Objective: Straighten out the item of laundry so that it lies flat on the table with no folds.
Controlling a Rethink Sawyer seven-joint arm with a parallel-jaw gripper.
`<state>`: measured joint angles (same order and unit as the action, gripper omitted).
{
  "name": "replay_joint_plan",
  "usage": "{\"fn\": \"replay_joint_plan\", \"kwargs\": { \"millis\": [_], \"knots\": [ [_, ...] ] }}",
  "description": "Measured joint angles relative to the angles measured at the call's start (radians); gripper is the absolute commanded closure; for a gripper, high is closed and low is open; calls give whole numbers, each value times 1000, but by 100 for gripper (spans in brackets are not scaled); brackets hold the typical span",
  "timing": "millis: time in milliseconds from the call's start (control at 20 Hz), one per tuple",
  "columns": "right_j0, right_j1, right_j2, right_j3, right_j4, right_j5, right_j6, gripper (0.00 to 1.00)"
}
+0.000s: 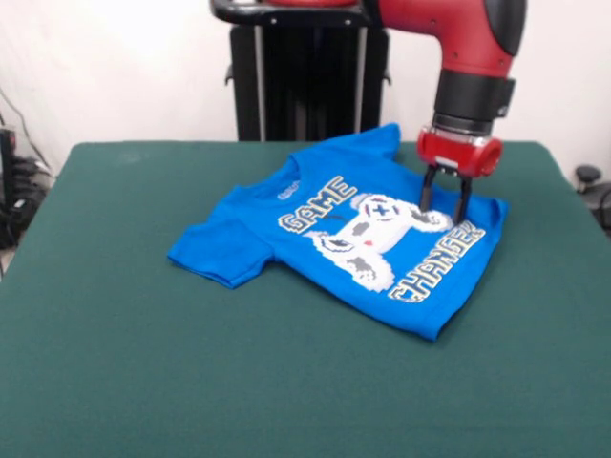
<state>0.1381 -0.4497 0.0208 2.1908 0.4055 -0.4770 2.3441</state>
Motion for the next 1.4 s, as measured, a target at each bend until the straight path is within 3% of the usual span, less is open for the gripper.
{"fn": "replay_joint_plan", "kwargs": {
  "millis": [300,900,1400],
  "knots": [
    [8,-10,2,18,11,-3,0,0],
    [121,-119,2,75,133,21,0,0],
    [112,-86,6,74,133,21,0,0]
  ]
}}
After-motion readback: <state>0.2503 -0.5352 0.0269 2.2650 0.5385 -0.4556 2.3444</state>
